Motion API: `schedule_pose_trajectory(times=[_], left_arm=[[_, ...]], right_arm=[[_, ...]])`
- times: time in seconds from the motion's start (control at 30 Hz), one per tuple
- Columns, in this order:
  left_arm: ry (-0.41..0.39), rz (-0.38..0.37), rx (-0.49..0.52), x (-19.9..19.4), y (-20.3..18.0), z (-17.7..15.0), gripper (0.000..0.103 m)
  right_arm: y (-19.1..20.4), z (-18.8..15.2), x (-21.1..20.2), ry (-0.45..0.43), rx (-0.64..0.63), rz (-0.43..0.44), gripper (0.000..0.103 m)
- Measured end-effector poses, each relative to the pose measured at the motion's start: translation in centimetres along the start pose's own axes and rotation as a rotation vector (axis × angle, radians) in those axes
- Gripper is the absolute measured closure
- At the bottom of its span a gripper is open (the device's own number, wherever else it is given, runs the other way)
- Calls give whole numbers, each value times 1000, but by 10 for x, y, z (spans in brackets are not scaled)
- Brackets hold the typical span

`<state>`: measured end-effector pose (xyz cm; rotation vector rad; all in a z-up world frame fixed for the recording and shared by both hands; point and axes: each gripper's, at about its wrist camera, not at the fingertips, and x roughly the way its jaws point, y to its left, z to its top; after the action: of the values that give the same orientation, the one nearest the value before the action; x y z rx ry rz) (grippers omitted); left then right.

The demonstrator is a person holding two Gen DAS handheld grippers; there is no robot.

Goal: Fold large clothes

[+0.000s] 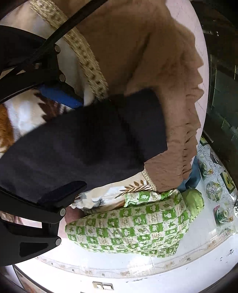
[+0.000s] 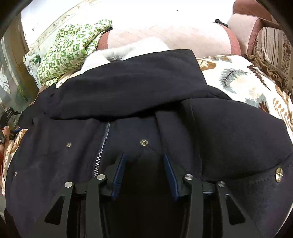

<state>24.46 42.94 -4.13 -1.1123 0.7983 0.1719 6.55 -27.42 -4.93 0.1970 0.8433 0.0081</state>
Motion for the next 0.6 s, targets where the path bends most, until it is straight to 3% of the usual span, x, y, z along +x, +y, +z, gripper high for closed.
schedule_pose_trajectory(times=[0.1,0.13,0.2,0.27,0.3,0.47,0.6], left_arm=[[-12,8,0,4,-3,1,25],[-16,12,3,2,-4,1,31],[-13,41,-2,-2,-7,-2,70],[-11,30,-14,-11,-10,-5,82],[-11,6,-12,-15,-13,-7,93],[-32,-20,149,-42,-72,-34,95],[27,-113,306,-52,-138,-84,95]], right_arm=[[4,0,3,8,-16,-11,51],[5,0,4,10,-21,-12,50],[5,0,4,11,-21,-11,49],[4,1,5,10,-18,-9,49],[4,1,6,9,-17,-9,48],[2,1,5,6,-7,4,48],[0,0,4,1,5,19,48]])
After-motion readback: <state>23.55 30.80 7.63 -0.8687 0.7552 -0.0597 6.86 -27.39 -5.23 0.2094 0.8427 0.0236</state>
